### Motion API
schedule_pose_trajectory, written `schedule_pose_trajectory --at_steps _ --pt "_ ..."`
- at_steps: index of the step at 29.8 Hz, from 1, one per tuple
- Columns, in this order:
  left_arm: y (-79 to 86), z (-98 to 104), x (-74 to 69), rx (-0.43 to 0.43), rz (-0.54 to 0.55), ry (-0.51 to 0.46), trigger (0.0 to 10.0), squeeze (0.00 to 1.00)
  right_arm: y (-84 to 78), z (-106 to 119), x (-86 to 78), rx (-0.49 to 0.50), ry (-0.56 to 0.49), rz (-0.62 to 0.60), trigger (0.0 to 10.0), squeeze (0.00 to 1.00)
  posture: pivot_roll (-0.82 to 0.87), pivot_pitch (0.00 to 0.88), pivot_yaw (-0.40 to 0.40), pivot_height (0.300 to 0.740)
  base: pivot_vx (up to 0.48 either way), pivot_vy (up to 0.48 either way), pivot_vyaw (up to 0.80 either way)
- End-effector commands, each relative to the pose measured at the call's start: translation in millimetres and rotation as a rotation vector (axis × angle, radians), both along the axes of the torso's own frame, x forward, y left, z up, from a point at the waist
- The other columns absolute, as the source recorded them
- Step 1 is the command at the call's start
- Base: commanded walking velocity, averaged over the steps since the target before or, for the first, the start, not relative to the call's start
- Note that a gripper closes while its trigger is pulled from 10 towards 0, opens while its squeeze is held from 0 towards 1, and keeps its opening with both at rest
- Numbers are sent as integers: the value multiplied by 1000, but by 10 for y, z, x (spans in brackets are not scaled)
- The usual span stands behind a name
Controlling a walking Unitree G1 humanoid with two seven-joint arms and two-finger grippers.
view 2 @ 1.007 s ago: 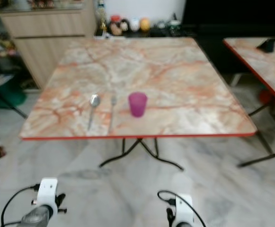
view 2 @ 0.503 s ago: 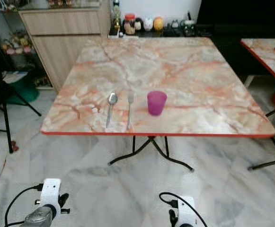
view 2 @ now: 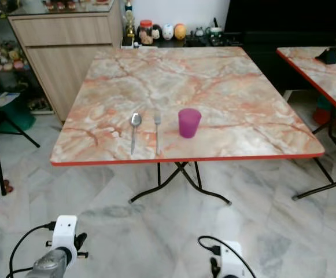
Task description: Setting the table
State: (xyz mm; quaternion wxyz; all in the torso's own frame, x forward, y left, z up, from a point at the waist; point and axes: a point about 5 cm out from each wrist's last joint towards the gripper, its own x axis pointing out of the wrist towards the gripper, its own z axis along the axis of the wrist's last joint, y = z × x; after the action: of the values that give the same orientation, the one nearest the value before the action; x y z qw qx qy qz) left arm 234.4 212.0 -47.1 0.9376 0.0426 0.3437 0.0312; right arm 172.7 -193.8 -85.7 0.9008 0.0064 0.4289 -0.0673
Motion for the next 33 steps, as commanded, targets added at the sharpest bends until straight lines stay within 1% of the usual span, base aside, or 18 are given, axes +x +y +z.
schedule_pose_trajectory --at_steps 1,6,8,12,18,21,22,24,29,33 --pt "15 -10 -17 8 4 8 10000 0 57 -21 -26 17 13 -1 10000 0 33 0 14 740 0 0 0" --pt "13 -1 -3 1 13 3 10000 0 66 -23 -26 19 15 2 10000 0 44 0 15 740 0 0 0" --pt "15 -8 -11 -4 23 9 10000 0 66 -23 -26 19 14 2 10000 0 45 0 13 740 0 480 0" --pt "12 -3 -6 2 11 4 10000 0 69 -21 -22 19 13 4 10000 0 45 0 13 740 0 480 0" --pt "-49 -24 -22 10 -46 16 10000 0 77 -19 -13 18 12 8 10000 0 45 0 12 740 0 0 0" --pt "-52 -27 -26 13 -48 18 10000 0 77 -19 -13 18 12 9 10000 0 45 0 12 740 0 0 0" --pt "-54 -29 -28 26 -60 20 10000 0 78 -18 -12 17 12 10 10000 0 45 0 12 740 0 0 0" --pt "-54 -29 -29 36 -67 21 10000 0 80 -18 -10 17 12 12 10000 0 45 0 12 740 0 -300 0" --pt "-47 -33 -35 32 -58 24 10000 0 87 -20 -13 16 13 14 10000 0 45 0 13 740 252 -367 0" --pt "-49 -34 -36 28 -58 24 10000 0 90 -20 -14 16 12 16 10000 0 46 0 14 740 269 -202 0"
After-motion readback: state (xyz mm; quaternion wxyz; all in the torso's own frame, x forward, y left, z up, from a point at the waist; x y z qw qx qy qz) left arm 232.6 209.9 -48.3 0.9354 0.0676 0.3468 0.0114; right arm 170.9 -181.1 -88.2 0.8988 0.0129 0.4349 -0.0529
